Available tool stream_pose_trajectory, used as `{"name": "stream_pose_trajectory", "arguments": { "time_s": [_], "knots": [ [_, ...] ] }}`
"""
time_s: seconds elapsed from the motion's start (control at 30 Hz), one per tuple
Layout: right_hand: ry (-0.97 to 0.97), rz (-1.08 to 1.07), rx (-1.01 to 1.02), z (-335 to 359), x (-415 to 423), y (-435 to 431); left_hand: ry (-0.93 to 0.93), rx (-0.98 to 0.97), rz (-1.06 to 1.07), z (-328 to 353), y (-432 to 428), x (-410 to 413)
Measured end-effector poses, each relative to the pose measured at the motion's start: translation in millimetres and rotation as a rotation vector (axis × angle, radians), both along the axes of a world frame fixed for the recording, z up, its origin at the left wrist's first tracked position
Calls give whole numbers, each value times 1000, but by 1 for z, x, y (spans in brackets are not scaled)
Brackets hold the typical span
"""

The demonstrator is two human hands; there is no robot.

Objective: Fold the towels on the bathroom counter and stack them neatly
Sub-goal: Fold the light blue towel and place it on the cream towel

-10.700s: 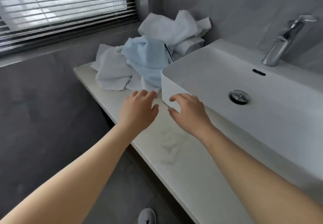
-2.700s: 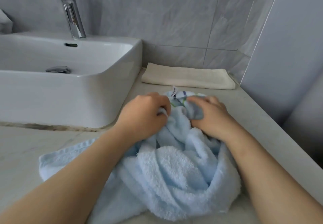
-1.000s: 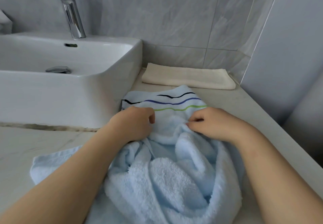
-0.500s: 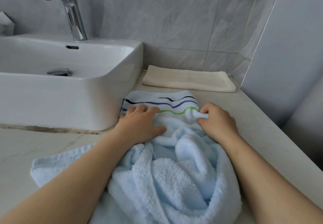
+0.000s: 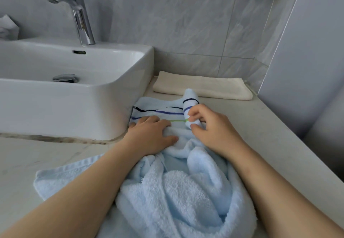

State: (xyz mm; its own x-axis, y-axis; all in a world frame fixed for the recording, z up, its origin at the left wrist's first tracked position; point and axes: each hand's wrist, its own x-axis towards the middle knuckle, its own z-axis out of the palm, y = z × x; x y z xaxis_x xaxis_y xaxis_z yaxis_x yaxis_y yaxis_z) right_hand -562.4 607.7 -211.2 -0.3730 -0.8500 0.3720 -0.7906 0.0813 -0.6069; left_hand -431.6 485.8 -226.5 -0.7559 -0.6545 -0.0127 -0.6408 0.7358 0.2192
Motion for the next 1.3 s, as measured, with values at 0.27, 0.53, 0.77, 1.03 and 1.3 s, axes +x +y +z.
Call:
{"name": "stream_pose_trajectory", "arguments": {
  "time_s": [0.27, 0.53, 0.77, 1.03, 1.3],
  "knots": [
    [227, 86, 186, 5, 14, -3, 7, 8, 15, 3, 4, 1],
    [45, -447, -162, 11, -11, 4, -3, 7, -14, 3, 3, 2],
    [-314, -497, 135, -1, -27, 4, -14, 10, -20, 4, 3, 1],
    [343, 50, 247, -3, 0, -5, -20, -2, -15, 3, 2, 1],
    [15, -149, -9, -3, -4, -5, -26, -7, -21, 2, 1, 0]
  ]
}}
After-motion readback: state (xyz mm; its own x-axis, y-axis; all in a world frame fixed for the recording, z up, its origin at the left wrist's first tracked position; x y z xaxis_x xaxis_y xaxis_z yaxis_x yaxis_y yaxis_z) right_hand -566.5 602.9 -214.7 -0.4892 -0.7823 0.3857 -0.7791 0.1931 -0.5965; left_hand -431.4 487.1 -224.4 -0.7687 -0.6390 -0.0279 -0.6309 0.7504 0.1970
